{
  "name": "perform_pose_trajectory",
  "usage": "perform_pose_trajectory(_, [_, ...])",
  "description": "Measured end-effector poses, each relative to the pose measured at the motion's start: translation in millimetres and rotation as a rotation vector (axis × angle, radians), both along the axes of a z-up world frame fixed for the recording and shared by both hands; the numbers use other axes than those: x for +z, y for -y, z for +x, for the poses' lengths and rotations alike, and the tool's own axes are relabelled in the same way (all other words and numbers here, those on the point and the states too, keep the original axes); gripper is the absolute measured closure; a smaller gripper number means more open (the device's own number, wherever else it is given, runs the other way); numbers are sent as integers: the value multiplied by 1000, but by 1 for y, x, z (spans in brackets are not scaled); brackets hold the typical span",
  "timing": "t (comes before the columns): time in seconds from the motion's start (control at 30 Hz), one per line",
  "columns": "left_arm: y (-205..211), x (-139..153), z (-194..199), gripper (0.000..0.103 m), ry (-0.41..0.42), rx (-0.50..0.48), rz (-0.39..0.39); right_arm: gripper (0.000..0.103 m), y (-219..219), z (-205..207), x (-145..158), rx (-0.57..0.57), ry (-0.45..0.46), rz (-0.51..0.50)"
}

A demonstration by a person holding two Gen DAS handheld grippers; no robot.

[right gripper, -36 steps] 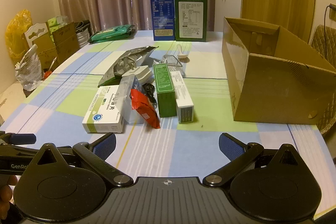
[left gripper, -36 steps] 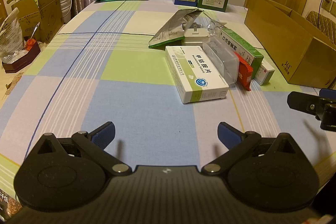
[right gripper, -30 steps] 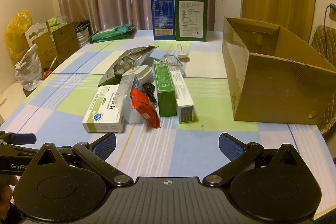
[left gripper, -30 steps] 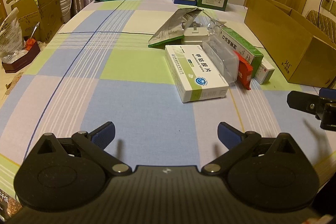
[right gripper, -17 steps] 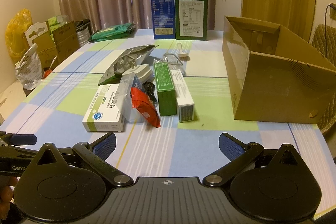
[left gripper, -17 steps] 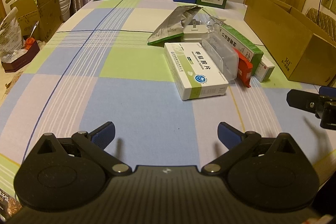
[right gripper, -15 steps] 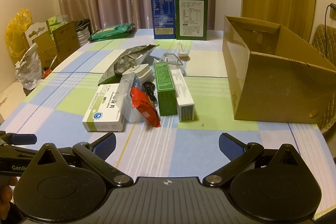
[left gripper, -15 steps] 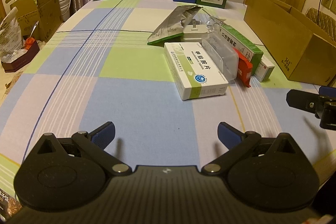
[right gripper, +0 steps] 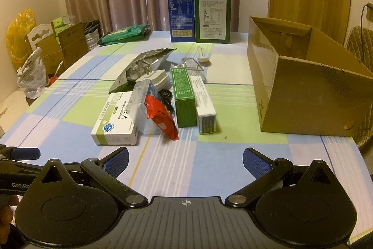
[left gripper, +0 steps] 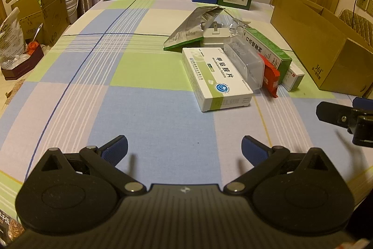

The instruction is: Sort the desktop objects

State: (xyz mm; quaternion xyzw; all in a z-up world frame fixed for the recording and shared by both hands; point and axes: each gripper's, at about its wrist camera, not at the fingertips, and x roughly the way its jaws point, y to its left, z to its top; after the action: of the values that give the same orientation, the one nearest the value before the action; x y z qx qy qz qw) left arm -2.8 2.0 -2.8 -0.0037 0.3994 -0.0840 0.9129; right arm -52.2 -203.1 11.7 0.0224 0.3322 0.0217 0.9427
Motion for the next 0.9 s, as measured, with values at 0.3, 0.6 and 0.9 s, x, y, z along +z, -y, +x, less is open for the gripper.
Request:
perform_pose_trajectory(0.3, [1, 0, 1, 1, -9, -4, 5, 2, 0, 2, -2, -3, -20, -6])
perform_pose_trajectory(0.6, [1, -3, 2, 1, -45, -8, 23, 2, 0, 6, -5, -10, -71, -26])
perform_pose_trajectory(0.9, [1, -7, 3, 1, -85, -17, 30, 2, 0, 10, -11, -12, -112, -33])
